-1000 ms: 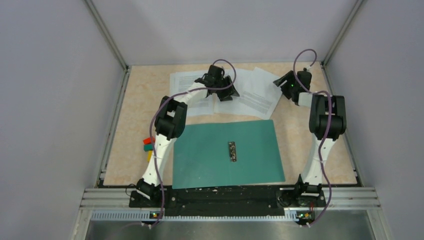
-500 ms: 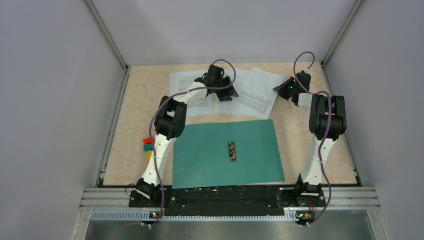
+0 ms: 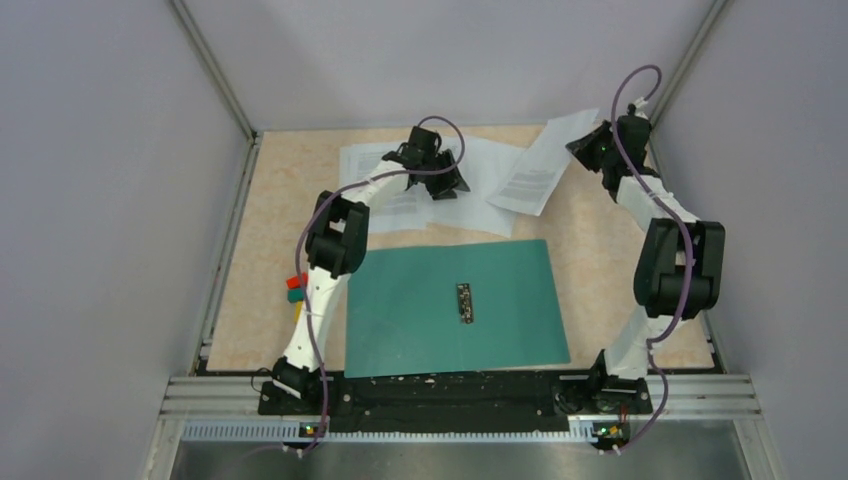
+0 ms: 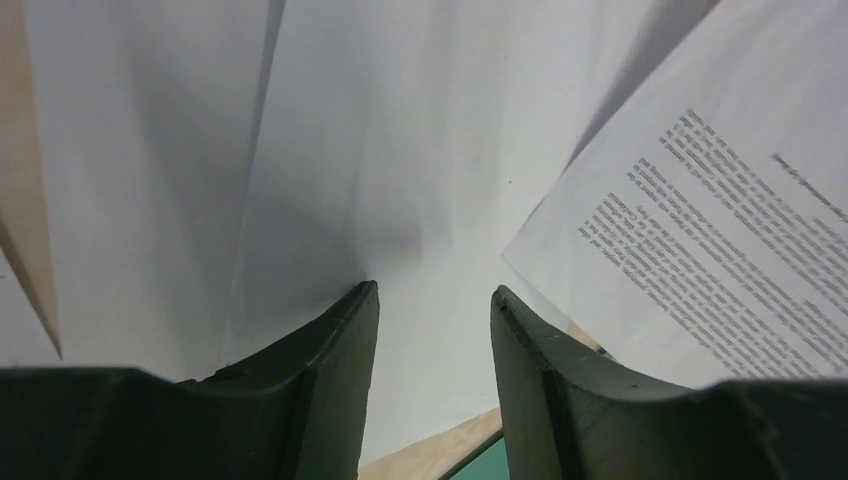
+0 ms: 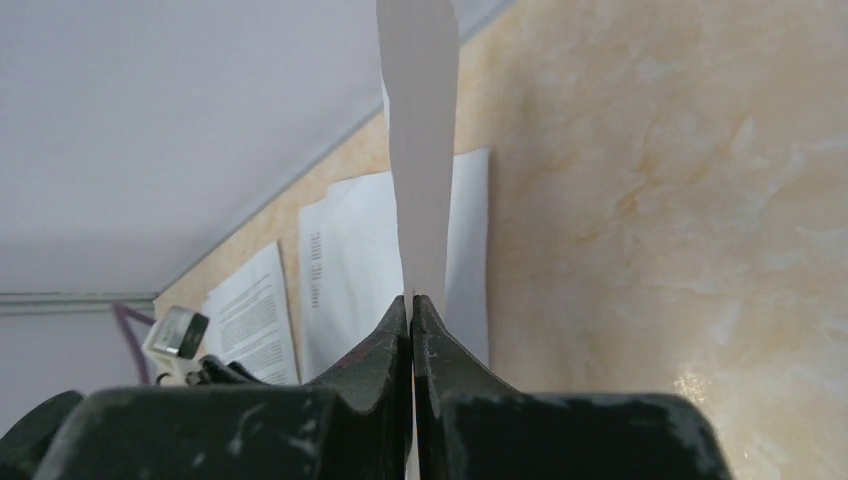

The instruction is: Put the files into the folder

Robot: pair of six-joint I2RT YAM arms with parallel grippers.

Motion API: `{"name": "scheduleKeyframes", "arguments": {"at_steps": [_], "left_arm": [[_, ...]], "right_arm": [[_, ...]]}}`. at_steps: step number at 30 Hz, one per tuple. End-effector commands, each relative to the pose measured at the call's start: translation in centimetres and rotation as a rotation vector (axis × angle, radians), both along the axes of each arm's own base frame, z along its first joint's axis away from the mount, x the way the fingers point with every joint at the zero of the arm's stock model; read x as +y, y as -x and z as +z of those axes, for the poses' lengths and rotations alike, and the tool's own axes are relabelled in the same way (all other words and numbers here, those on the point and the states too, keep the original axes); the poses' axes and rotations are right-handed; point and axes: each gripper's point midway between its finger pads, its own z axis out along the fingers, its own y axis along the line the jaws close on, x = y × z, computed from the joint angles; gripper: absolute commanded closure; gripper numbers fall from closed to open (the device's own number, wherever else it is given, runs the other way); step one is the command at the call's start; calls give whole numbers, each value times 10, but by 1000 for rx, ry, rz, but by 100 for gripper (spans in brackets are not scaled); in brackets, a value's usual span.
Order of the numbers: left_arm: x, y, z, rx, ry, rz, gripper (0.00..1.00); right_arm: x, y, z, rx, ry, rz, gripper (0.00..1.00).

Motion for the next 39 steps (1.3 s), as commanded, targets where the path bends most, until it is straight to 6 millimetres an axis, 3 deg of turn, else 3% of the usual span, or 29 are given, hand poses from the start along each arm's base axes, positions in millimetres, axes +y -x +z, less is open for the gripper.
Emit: {"name": "scheduleKeyframes", "arguments": {"at_steps": [1, 7, 10, 12, 19, 20, 24, 29, 31, 35, 39], "left_arm": [[-4, -17, 51, -119, 58, -26, 49], [-4, -7, 159, -284, 153, -49, 43], [25, 11, 187, -322, 88, 42, 42], [58, 27, 190, -312, 16, 155, 40], [176, 124, 145, -201, -233, 480, 35], [194, 139, 148, -213, -261, 524, 33], [240, 192, 116, -165, -374, 590, 24], [272, 233, 88, -113, -473, 619, 21], [279, 244, 83, -107, -491, 625, 21], [284, 265, 69, -76, -489, 627, 21], [282, 286, 52, -24, -465, 602, 20]], "right_arm": [[8, 12, 87, -163, 26, 64, 100], [47, 51, 161, -281, 7, 211, 100], [85, 74, 186, -300, -28, 341, 100], [114, 91, 198, -306, -37, 423, 100], [203, 160, 225, -304, -99, 666, 100], [213, 169, 227, -298, -119, 694, 100], [243, 202, 234, -297, -186, 771, 100], [253, 222, 247, -299, -237, 802, 100], [253, 225, 243, -284, -235, 806, 100], [252, 229, 208, -253, -202, 824, 100], [248, 239, 159, -274, -155, 848, 100]]}}
